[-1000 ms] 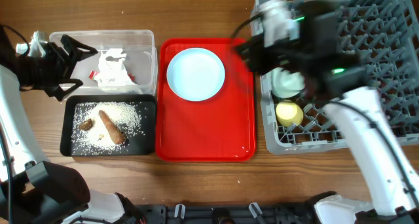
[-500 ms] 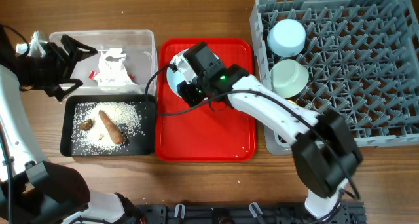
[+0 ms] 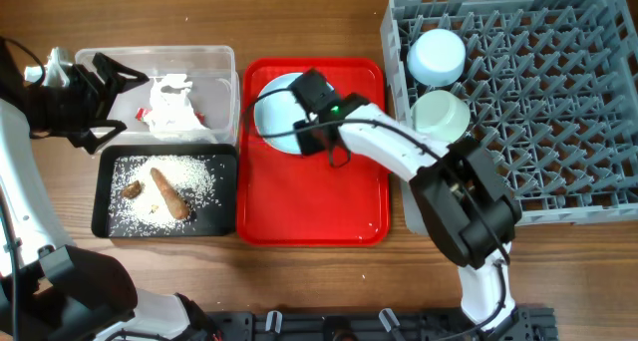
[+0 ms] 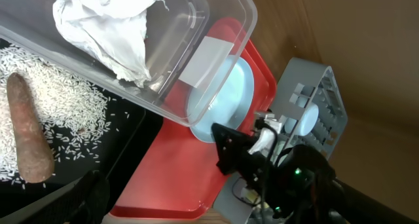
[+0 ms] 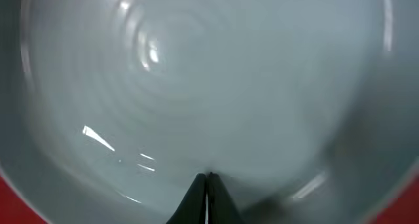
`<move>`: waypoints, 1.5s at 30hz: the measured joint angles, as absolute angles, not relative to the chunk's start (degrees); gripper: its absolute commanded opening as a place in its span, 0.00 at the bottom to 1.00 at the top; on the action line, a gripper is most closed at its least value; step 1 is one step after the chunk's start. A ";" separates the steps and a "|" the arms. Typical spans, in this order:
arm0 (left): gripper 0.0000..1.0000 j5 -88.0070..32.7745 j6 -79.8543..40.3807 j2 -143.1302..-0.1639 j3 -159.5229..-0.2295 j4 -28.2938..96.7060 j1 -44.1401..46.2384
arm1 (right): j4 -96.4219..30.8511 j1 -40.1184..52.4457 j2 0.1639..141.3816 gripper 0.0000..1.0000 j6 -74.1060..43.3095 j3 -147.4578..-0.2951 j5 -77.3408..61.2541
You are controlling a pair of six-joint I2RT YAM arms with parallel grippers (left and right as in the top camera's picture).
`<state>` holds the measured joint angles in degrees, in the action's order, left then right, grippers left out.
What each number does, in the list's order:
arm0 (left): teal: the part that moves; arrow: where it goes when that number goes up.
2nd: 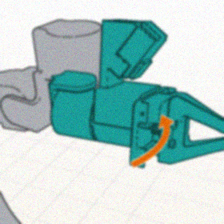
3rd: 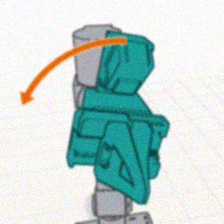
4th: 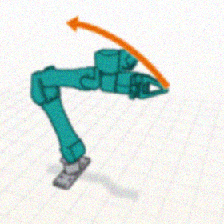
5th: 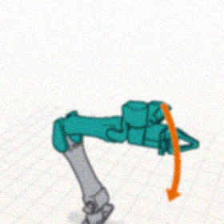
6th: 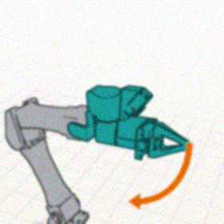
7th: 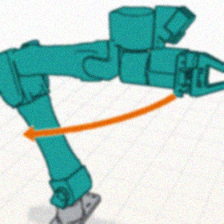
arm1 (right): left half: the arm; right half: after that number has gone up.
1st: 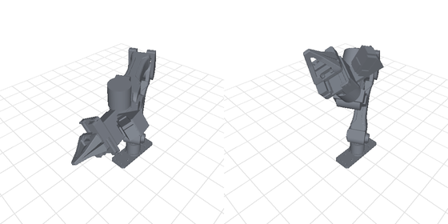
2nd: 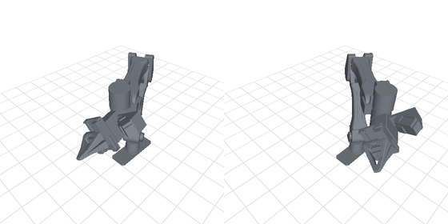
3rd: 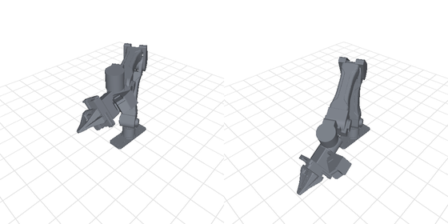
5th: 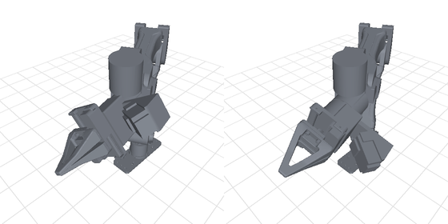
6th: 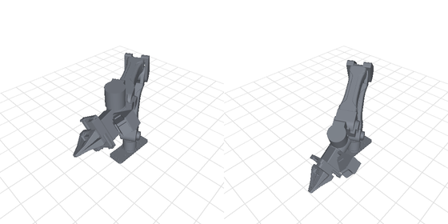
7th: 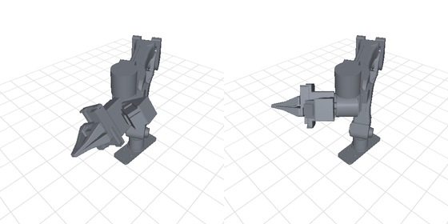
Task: Sort waste into correct bins and load items into the dishwasher rack
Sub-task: 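Grasp the near rim of the light blue plate with the right gripper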
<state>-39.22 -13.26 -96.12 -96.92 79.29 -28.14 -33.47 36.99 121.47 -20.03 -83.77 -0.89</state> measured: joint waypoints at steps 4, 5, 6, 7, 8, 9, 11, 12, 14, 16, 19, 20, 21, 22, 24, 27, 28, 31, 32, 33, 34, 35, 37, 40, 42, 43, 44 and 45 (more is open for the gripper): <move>1.00 -39.22 -13.26 -96.12 -96.92 79.29 -28.14 | -37.93 34.33 121.16 0.04 -23.42 -84.16 0.21; 1.00 -39.22 -13.26 -96.12 -96.92 79.29 -28.14 | -38.85 33.91 121.12 0.04 -23.88 -84.18 0.45; 1.00 -39.22 -13.26 -96.12 -96.92 79.29 -28.14 | -39.55 33.65 121.05 0.04 -24.12 -84.23 0.71; 1.00 -39.22 -13.26 -96.12 -96.92 79.29 -28.14 | -40.10 33.54 120.97 0.04 -24.27 -84.25 0.93; 1.00 -39.22 -13.26 -96.12 -96.92 79.29 -28.14 | -40.77 33.54 120.90 0.04 -24.45 -84.27 1.48; 1.00 -39.22 -13.26 -96.12 -96.92 79.29 -28.14 | -41.39 33.54 120.84 0.04 -24.47 -84.27 2.02; 1.00 -39.22 -13.26 -96.12 -96.92 79.29 -28.14 | -42.68 33.61 120.79 0.04 -24.47 -84.47 3.07; 1.00 -39.22 -13.26 -96.12 -96.92 79.29 -28.14 | -43.62 33.61 120.75 0.04 -24.45 -84.58 3.84; 1.00 -39.22 -13.26 -96.12 -96.92 79.26 -28.14 | -45.47 33.58 120.40 0.04 -24.47 -84.58 5.50; 1.00 -39.22 -13.26 -96.12 -96.92 79.29 -28.14 | -46.46 33.58 119.96 0.04 -24.47 -84.42 6.90; 1.00 -39.22 -13.26 -96.12 -96.92 79.29 -28.14 | -47.11 33.58 115.33 0.11 -23.75 -83.72 7.99; 1.00 -39.22 -13.26 -96.12 -96.92 79.29 -28.14 | -46.78 33.58 113.73 0.14 -22.50 -83.70 6.94; 1.00 -39.22 -13.26 -96.12 -96.92 79.29 -28.14 | -46.24 33.58 112.18 0.18 -21.28 -83.70 5.34; 1.00 -39.22 -13.26 -96.12 -96.92 79.29 -28.14 | -45.87 33.58 111.00 0.20 -20.27 -83.70 3.62; 1.00 -39.22 -13.26 -96.12 -96.92 79.29 -28.14 | -44.82 33.89 107.33 0.24 -18.00 -83.72 -2.31; 1.00 -39.22 -13.26 -96.12 -96.92 79.31 -28.14 | -43.92 36.27 106.08 0.32 -15.46 -83.72 -7.05; 1.00 -39.22 -13.26 -96.12 -96.92 79.29 -28.14 | -43.70 37.56 106.08 0.36 -14.90 -83.70 -7.84; 1.00 -39.22 -13.26 -96.12 -96.92 79.29 -28.14 | -42.59 42.35 106.08 0.40 -13.50 -83.70 -8.51; 1.00 -39.22 -13.26 -96.12 -96.92 79.26 -28.14 | -42.41 43.77 106.08 0.40 -13.39 -83.72 -8.23; 1.00 -39.22 -13.26 -96.12 -96.92 79.29 -28.14 | -42.17 45.28 106.08 0.40 -13.26 -83.70 -7.66; 1.00 -39.22 -13.26 -96.12 -96.92 79.29 -28.14 | -41.95 46.35 106.13 0.40 -13.15 -83.70 -6.98; 1.00 -39.22 -13.26 -96.12 -96.92 79.29 -28.14 | -41.50 47.18 106.17 0.41 -13.13 -83.70 -6.17; 1.00 -39.22 -13.26 -96.12 -96.92 79.31 -28.14 | -39.42 48.71 106.48 0.41 -13.15 -83.72 -3.05; 1.00 -39.22 -13.26 -96.12 -96.92 79.29 -28.14 | -37.58 49.78 107.79 0.52 -13.06 -83.72 0.78; 1.00 -39.22 -13.26 -96.12 -96.92 79.29 -28.14 | -37.36 49.93 108.81 1.00 -12.53 -83.70 1.85; 1.00 -39.22 -13.26 -96.12 -96.92 79.29 -28.14 | -37.30 49.91 109.89 1.00 -12.62 -83.70 2.61; 1.00 -39.22 -13.26 -96.12 -96.92 79.29 -28.14 | -37.17 49.89 110.21 1.00 -12.47 -83.70 2.63; 1.00 -39.22 -13.26 -96.12 -96.92 79.29 -28.14 | -36.99 49.84 110.52 1.00 -12.47 -83.70 2.52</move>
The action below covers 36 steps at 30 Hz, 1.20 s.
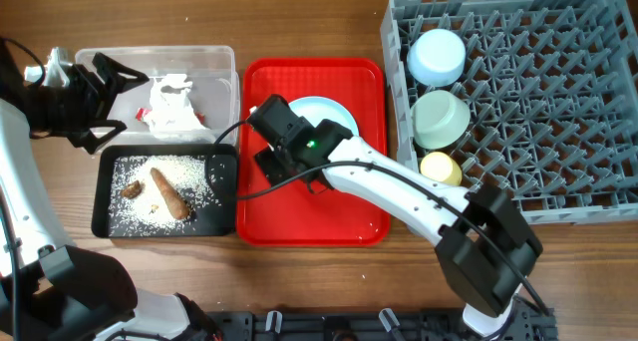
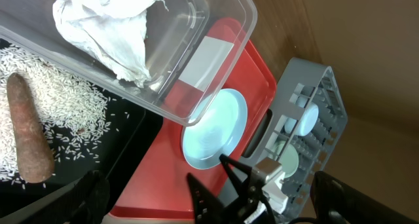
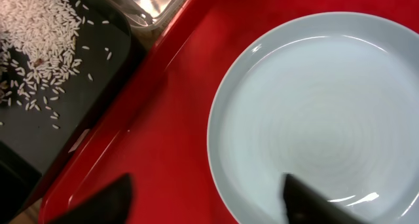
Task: Sort waste into correct bins and load items into the dishwasher rack
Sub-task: 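Grasp the near rim of the light blue plate with the right gripper, then lift the plate off the tray and carry it over the rack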
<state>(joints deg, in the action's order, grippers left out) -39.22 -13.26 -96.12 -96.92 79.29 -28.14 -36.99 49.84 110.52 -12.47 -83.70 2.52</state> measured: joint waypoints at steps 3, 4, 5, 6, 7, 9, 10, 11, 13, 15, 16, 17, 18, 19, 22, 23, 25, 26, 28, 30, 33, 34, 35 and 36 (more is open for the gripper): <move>1.00 -39.22 -13.26 -96.12 -96.92 79.29 -28.14 | -36.93 49.84 110.69 0.82 -11.51 -83.70 0.95; 1.00 -39.22 -13.26 -96.12 -96.92 79.26 -28.14 | -36.93 49.84 110.69 0.61 -10.52 -83.70 -0.03; 1.00 -39.22 -13.26 -96.12 -96.92 79.29 -28.14 | -36.93 49.84 110.69 0.39 -9.87 -83.70 -0.58; 1.00 -39.22 -13.26 -96.12 -96.92 79.29 -28.14 | -36.73 49.84 110.69 0.30 -9.15 -83.70 -1.37; 1.00 -39.22 -13.26 -96.12 -96.92 79.29 -28.14 | -36.34 49.84 110.69 0.24 -8.67 -83.70 -1.87; 1.00 -39.22 -13.26 -96.12 -96.92 79.29 -28.14 | -35.77 49.84 110.69 0.22 -8.93 -83.70 -2.11; 1.00 -39.22 -13.26 -96.12 -96.92 79.29 -28.14 | -35.29 49.84 110.69 0.29 -9.74 -83.70 -2.07; 1.00 -39.22 -13.26 -96.12 -96.92 79.29 -28.14 | -34.96 49.84 110.69 0.33 -10.39 -83.70 -1.76; 1.00 -39.22 -13.26 -96.12 -96.92 79.29 -28.14 | -34.22 49.84 110.69 0.35 -11.68 -83.70 -0.91; 1.00 -39.22 -13.26 -96.12 -96.92 79.29 -28.14 | -33.61 49.84 110.69 0.36 -12.60 -83.70 -0.12; 1.00 -39.22 -13.26 -96.12 -96.92 79.29 -28.14 | -33.56 49.84 110.69 0.36 -12.99 -83.70 0.10; 1.00 -39.22 -13.26 -96.12 -96.92 79.29 -28.14 | -33.58 49.84 110.69 0.40 -13.37 -83.70 0.23; 1.00 -39.22 -13.26 -96.12 -96.92 79.29 -28.14 | -33.58 49.84 110.69 0.41 -13.69 -83.70 0.30; 1.00 -39.22 -13.26 -96.12 -96.92 79.29 -28.14 | -33.58 49.84 110.69 0.41 -13.80 -83.70 0.32; 1.00 -39.22 -13.26 -96.12 -96.92 79.31 -28.14 | -33.58 49.84 110.69 0.44 -14.09 -83.70 0.49; 1.00 -39.22 -13.26 -96.12 -96.92 79.29 -28.14 | -33.58 49.84 110.69 0.46 -14.00 -83.70 0.49; 1.00 -39.22 -13.26 -96.12 -96.92 79.29 -28.14 | -33.54 49.84 111.09 0.47 -13.39 -83.70 0.51; 1.00 -39.22 -13.26 -96.12 -96.92 79.29 -28.14 | -33.39 49.84 111.81 0.47 -12.91 -83.72 0.51; 1.00 -39.22 -13.26 -96.12 -96.92 79.29 -28.14 | -33.21 49.84 113.54 0.47 -12.10 -83.72 0.54; 1.00 -39.22 -13.26 -96.12 -96.92 79.29 -28.14 | -32.58 49.84 117.75 0.46 -10.57 -83.72 0.84; 1.00 -39.22 -13.26 -96.12 -96.92 79.29 -28.14 | -31.00 49.84 121.27 0.38 -9.15 -83.70 1.56; 1.00 -39.22 -13.26 -96.12 -96.92 79.29 -28.14 | -30.48 49.84 121.62 0.34 -8.84 -83.72 2.00; 1.00 -39.22 -13.26 -96.12 -96.92 79.29 -28.14 | -30.35 49.84 121.62 0.31 -8.78 -83.72 2.04; 1.00 -39.22 -13.26 -96.12 -96.92 79.29 -28.14 | -30.35 49.84 121.62 0.29 -8.47 -83.72 2.26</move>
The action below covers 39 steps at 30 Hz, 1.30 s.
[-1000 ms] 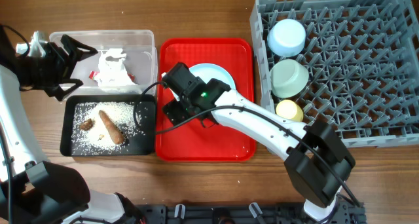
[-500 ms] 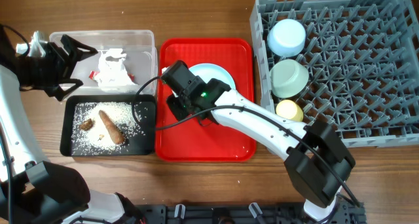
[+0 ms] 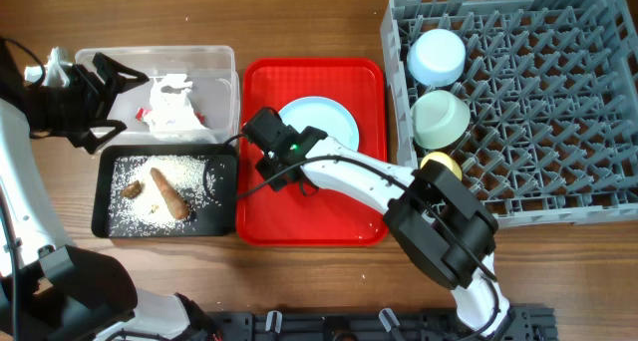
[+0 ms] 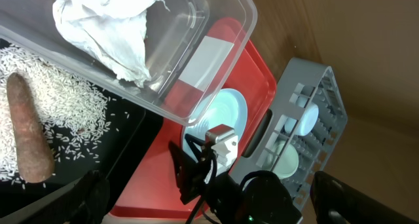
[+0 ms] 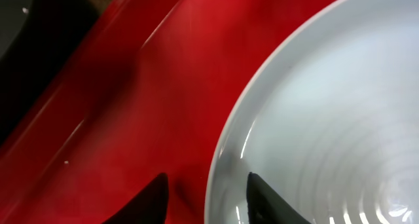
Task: Sort waste into correct bins and load items into the dishwasher rack
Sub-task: 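Lift the plate off the tray and carry it over the rack, then set the plate upright in the rack slots and open the right gripper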
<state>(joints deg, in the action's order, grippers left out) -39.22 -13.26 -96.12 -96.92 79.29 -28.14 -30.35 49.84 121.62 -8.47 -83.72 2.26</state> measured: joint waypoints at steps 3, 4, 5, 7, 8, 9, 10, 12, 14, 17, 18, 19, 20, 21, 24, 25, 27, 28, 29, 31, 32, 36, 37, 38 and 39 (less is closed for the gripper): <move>1.00 -39.22 -13.26 -96.12 -96.92 79.29 -28.14 | -30.72 49.78 121.62 0.28 -8.21 -83.72 2.50; 1.00 -39.22 -13.26 -96.12 -96.92 79.29 -28.14 | -30.96 49.80 121.62 0.26 -8.16 -83.72 2.61; 1.00 -39.22 -13.26 -96.12 -96.92 79.29 -28.14 | -31.22 49.80 121.62 0.24 -7.99 -83.72 2.63; 1.00 -39.22 -13.26 -96.12 -96.92 79.29 -28.14 | -31.44 49.78 121.62 0.15 -7.73 -83.74 2.87; 1.00 -39.22 -13.26 -96.12 -96.92 79.26 -28.14 | -31.48 49.78 121.62 0.11 -7.66 -83.74 3.16; 1.00 -39.22 -13.26 -96.12 -96.92 79.29 -28.14 | -31.66 49.78 121.62 0.10 -7.57 -83.74 3.92; 1.00 -39.22 -13.26 -96.12 -96.92 79.29 -28.14 | -31.70 49.80 121.62 0.08 -7.60 -83.74 4.51; 1.00 -39.22 -13.26 -96.12 -96.92 79.29 -28.14 | -31.73 49.91 121.62 0.04 -7.40 -83.83 5.34; 1.00 -39.22 -13.26 -96.12 -96.92 79.29 -28.14 | -32.03 49.91 121.58 0.04 -7.38 -84.16 6.22; 1.00 -39.22 -13.26 -96.12 -96.92 79.29 -28.14 | -32.47 49.91 121.43 0.04 -7.40 -84.20 7.09; 1.00 -39.22 -13.26 -96.12 -96.92 79.29 -28.14 | -32.60 49.89 121.14 0.04 -7.40 -84.20 7.14; 1.00 -39.22 -13.26 -96.12 -96.92 79.29 -28.14 | -32.67 49.84 120.70 0.04 -7.40 -84.14 7.11; 1.00 -39.22 -13.26 -96.12 -96.92 79.29 -28.14 | -32.91 49.74 119.46 0.04 -7.40 -84.03 7.11; 1.00 -39.24 -13.26 -96.12 -96.92 79.29 -28.14 | -33.08 49.63 118.32 0.04 -7.40 -83.90 7.11; 1.00 -39.24 -13.26 -96.12 -96.92 79.29 -28.14 | -34.94 48.16 109.21 0.04 -7.46 -83.26 4.86; 1.00 -39.22 -13.26 -96.12 -96.92 79.29 -28.14 | -35.68 47.29 105.56 0.04 -7.44 -83.26 3.79; 1.00 -39.22 -13.26 -96.12 -96.92 79.26 -28.14 | -37.32 44.49 97.78 0.04 -7.42 -83.29 0.49; 1.00 -39.22 -13.26 -96.12 -96.92 79.29 -28.14 | -38.68 41.82 93.08 0.04 -7.44 -83.29 -2.17; 1.00 -39.22 -13.26 -96.12 -96.92 79.29 -28.14 | -39.99 39.18 89.86 0.04 -7.42 -83.29 -4.69; 1.00 -39.22 -13.26 -96.12 -96.92 79.29 -28.14 | -42.28 31.94 84.25 0.04 -7.18 -83.29 -10.33; 1.00 -39.22 -13.26 -96.12 -96.92 79.31 -28.14 | -43.42 27.73 82.06 0.04 -6.83 -83.29 -13.74; 1.00 -39.22 -13.26 -96.12 -96.92 79.29 -28.14 | -47.51 6.55 76.58 0.04 -4.25 -83.29 -28.97; 1.00 -39.22 -13.26 -96.12 -96.92 79.31 -28.14 | -48.84 0.71 76.42 0.04 -2.98 -83.29 -33.98; 1.00 -39.22 -13.26 -96.12 -96.92 79.26 -28.14 | -50.17 -3.11 76.64 0.04 -1.91 -83.29 -37.95; 1.00 -39.22 -13.26 -96.12 -96.92 79.29 -28.14 | -51.64 -7.57 77.32 0.04 -0.43 -83.29 -42.39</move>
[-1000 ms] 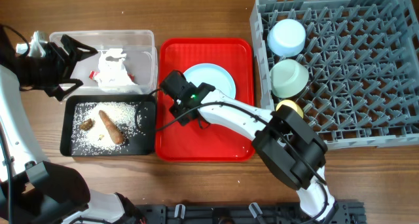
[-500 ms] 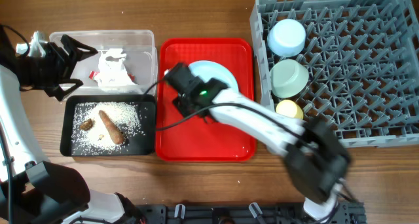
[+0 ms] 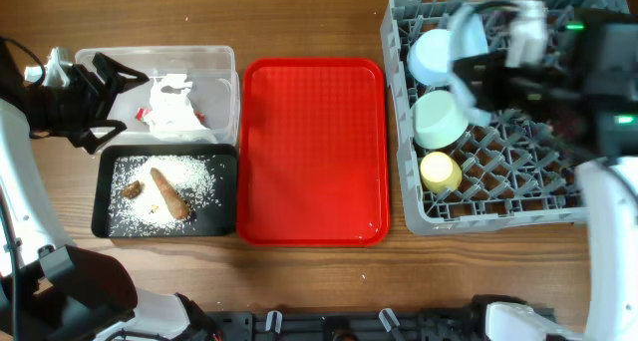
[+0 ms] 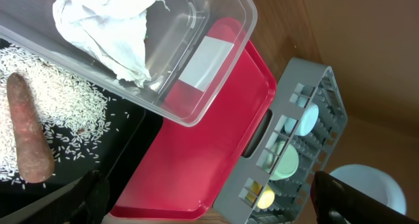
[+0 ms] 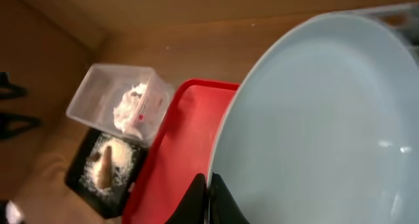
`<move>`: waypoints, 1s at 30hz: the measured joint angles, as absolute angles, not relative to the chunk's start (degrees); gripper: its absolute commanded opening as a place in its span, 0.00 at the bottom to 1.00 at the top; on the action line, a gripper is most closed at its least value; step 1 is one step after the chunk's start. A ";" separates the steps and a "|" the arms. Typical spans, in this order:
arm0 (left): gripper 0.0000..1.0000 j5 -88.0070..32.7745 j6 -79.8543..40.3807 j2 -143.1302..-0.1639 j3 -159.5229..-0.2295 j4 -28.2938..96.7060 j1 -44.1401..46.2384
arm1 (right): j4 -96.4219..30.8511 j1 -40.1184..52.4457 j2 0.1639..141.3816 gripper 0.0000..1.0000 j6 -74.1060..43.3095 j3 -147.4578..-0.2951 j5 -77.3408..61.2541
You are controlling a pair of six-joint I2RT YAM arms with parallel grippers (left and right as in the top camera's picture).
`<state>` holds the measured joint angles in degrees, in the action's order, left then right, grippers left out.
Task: Sort waste into correct bins and load items into the dishwasher rack
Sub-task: 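Set the plate upright in the rack slots and open the right gripper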
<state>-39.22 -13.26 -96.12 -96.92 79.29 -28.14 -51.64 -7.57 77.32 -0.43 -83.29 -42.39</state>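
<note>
A pale blue plate (image 5: 314, 112) fills the right wrist view, with my right gripper (image 5: 207, 188) shut on its rim. In the overhead view that arm is a blur above the grey dishwasher rack (image 3: 538, 142) at the right, so the plate is up off the red tray (image 3: 311, 152), which is bare. The left wrist view catches the plate (image 4: 366, 185) raised beyond the rack. My left gripper (image 3: 112, 100) stands open at the far left beside the clear bin, holding nothing.
The rack's left column holds a pale blue bowl (image 3: 437, 57), a green bowl (image 3: 442, 119) and a yellow cup (image 3: 440, 170). A clear bin (image 3: 214, 57) with crumpled paper and a black tray (image 3: 105, 196) with rice and food scraps lie left of the red tray.
The right gripper, then open at the plate's left rim on the red tray, is now shut on the plate and up over the rack. The tray is bare. The left arm is unmoved.
The right gripper was first shut and low over the plate on the red tray. It then stood open at the plate's left side, and later down at its rim. Now it holds the plate over the rack. The left gripper has stayed open by the clear bin.
</note>
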 measured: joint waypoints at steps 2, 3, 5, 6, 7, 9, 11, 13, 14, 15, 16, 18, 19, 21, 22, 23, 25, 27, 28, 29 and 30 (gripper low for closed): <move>1.00 -39.22 -13.26 -96.12 -96.92 79.29 -28.14 | -54.02 -15.64 80.07 0.04 3.22 -83.29 -51.29; 1.00 -39.22 -13.26 -96.12 -96.92 79.29 -28.14 | -55.16 -18.52 82.30 0.04 5.37 -83.29 -55.68; 1.00 -39.22 -13.26 -96.12 -96.92 79.29 -28.14 | -56.90 -21.87 86.87 0.04 8.47 -83.29 -62.33; 1.00 -39.22 -13.26 -96.12 -96.92 79.29 -28.14 | -57.23 -22.72 88.99 0.04 9.54 -83.29 -64.60; 1.00 -39.22 -13.26 -96.12 -96.92 79.29 -28.14 | -57.32 -23.29 91.20 0.04 10.59 -83.29 -66.65; 1.00 -39.22 -13.26 -96.12 -96.92 79.29 -28.14 | -57.47 -23.83 96.42 0.04 12.12 -83.29 -70.35; 1.00 -39.22 -13.26 -96.12 -96.92 79.29 -28.14 | -57.63 -23.83 100.12 0.04 12.88 -83.29 -72.29; 1.00 -39.22 -13.26 -96.12 -96.92 79.29 -28.14 | -57.65 -23.83 102.72 0.04 13.43 -83.29 -72.79; 1.00 -39.22 -13.26 -96.12 -96.92 79.29 -28.14 | -57.65 -23.83 103.42 0.05 13.58 -83.29 -72.95; 1.00 -39.22 -13.26 -96.12 -96.92 79.29 -28.14 | -57.65 -23.83 104.05 0.05 13.65 -83.29 -73.06; 1.00 -39.24 -13.26 -96.12 -96.92 79.29 -28.14 | -57.65 -23.83 104.33 0.06 13.65 -83.29 -72.97; 1.00 -39.22 -13.23 -96.12 -96.92 79.29 -28.14 | -57.67 -23.86 104.42 0.08 13.61 -83.29 -71.66; 1.00 -39.22 -13.26 -96.12 -96.92 79.29 -28.14 | -57.65 -23.86 104.42 0.09 13.54 -83.29 -70.48; 1.00 -39.22 -13.26 -96.12 -96.92 79.29 -28.14 | -57.60 -23.97 104.42 0.10 13.08 -83.29 -67.68; 1.00 -39.22 -13.26 -96.12 -96.92 79.31 -28.14 | -57.34 -24.21 104.42 0.14 12.62 -83.29 -65.93; 1.00 -39.22 -13.26 -96.12 -96.92 79.29 -28.14 | -56.95 -24.47 104.42 0.18 12.23 -83.29 -65.21; 1.00 -39.22 -13.26 -96.12 -96.92 79.29 -28.14 | -56.45 -25.02 104.42 0.36 11.84 -83.29 -64.01; 1.00 -39.22 -13.26 -96.12 -96.92 79.29 -28.14 | -56.34 -25.56 104.42 0.44 11.44 -83.29 -63.00; 1.00 -39.22 -13.26 -96.12 -96.92 79.29 -28.14 | -56.16 -25.71 104.42 0.48 11.05 -83.29 -62.43; 1.00 -39.22 -13.26 -96.12 -96.92 79.26 -28.14 | -55.68 -25.80 104.42 0.50 10.44 -83.29 -61.71; 1.00 -39.22 -13.26 -96.12 -96.92 79.29 -28.14 | -54.94 -25.82 104.42 0.54 9.67 -83.29 -60.99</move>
